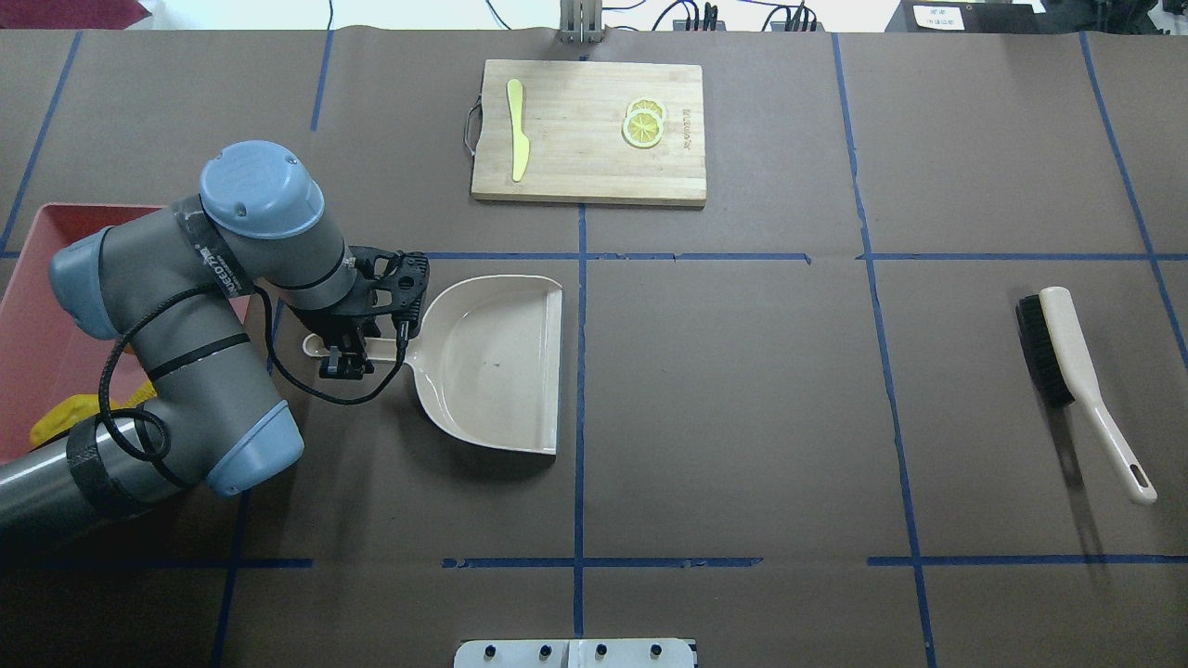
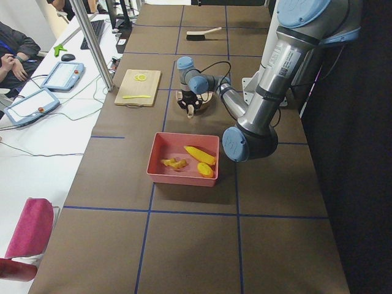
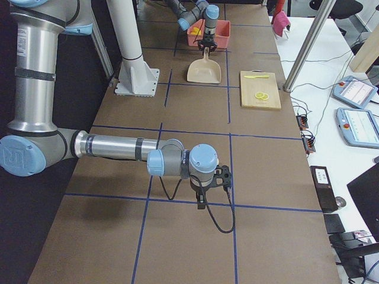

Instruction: Sweep and dump trash into bin

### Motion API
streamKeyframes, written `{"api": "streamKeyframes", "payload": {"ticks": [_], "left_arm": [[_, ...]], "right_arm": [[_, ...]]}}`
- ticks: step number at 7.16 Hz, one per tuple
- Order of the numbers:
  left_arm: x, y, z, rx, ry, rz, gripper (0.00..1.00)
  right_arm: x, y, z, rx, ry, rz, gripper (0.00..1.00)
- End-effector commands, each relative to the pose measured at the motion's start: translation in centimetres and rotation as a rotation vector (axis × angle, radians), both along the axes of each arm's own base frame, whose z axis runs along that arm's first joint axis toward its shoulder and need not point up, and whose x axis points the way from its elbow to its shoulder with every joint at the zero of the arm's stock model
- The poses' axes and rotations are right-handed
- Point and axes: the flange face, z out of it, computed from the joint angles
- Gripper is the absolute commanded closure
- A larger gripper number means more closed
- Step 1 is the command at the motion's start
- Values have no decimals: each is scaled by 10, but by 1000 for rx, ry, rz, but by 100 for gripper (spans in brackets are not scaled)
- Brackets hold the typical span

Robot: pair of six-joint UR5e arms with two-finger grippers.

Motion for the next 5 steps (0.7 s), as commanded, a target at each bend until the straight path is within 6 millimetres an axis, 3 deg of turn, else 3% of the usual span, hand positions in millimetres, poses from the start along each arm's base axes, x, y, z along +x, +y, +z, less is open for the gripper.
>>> {"api": "streamKeyframes", "payload": {"ticks": [1,4,5], "left_arm": [[1,1,5,8,-5,4,1],[-9,-2,1,9,-11,-40,0],[-21,2,-20,-27,23,-112,0]], "right_arm": [[0,-3,-3,7,0,0,0],[0,-5,-5,12,0,0,0],[0,-7,-8,18,0,0,0]]}}
